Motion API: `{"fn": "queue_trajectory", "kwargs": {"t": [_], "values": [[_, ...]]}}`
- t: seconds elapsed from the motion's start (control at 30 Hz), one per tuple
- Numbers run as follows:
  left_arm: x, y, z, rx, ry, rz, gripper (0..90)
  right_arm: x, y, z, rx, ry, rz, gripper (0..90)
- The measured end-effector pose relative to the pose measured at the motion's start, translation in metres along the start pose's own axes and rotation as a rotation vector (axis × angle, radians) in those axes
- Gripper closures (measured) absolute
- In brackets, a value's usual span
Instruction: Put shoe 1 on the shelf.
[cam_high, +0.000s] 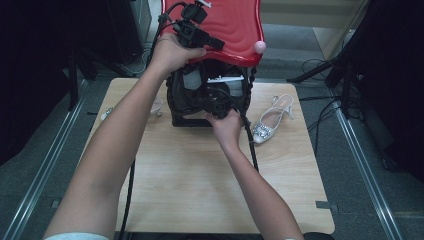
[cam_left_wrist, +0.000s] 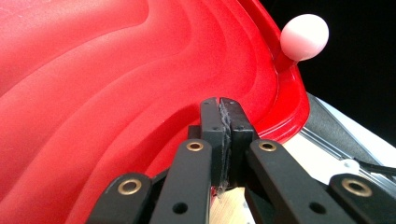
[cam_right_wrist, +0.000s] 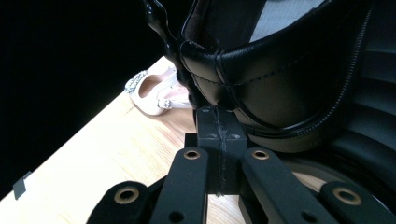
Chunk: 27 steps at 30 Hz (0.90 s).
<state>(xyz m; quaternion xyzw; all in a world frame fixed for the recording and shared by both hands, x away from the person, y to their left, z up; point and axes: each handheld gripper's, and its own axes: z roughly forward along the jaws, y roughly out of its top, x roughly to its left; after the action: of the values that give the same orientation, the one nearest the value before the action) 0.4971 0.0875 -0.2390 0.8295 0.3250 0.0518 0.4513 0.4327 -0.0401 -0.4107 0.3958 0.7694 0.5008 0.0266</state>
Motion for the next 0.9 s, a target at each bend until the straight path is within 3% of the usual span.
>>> {"fn": "queue_trajectory", "kwargs": {"t": [0.1,0.2,0.3,0.57,0.77,0.83,0.9], "values": [[0.0,0.0,0.0,-0.002,0.0,0.0,89.1,0.001,0.002,0.013,0.03,0.005,0.01,90.0],[0.001,-0.001,-0.001,-0.005,-0.006,-0.005,88.6,0.003,0.001,0.021,0.019,0.037,0.019,90.0],[-0.001,-0.001,-0.001,-0.009,0.002,0.005,88.1,0.006,0.0,0.021,0.027,0.02,0.001,90.0],[-0.005,-0.005,-0.005,-0.033,0.03,0.026,81.9,0.009,-0.012,0.002,0.02,0.03,-0.028,89.1],[-0.012,-0.008,-0.011,-0.019,0.049,0.02,71.4,0.006,-0.025,-0.017,-0.007,0.074,-0.016,86.6],[-0.015,-0.011,-0.014,-0.03,0.061,0.027,66.7,0.006,-0.028,-0.022,-0.006,0.057,-0.019,86.2],[-0.016,-0.014,-0.019,-0.057,0.054,0.013,64.9,0.007,-0.033,-0.028,-0.008,0.032,-0.058,83.7]]}}
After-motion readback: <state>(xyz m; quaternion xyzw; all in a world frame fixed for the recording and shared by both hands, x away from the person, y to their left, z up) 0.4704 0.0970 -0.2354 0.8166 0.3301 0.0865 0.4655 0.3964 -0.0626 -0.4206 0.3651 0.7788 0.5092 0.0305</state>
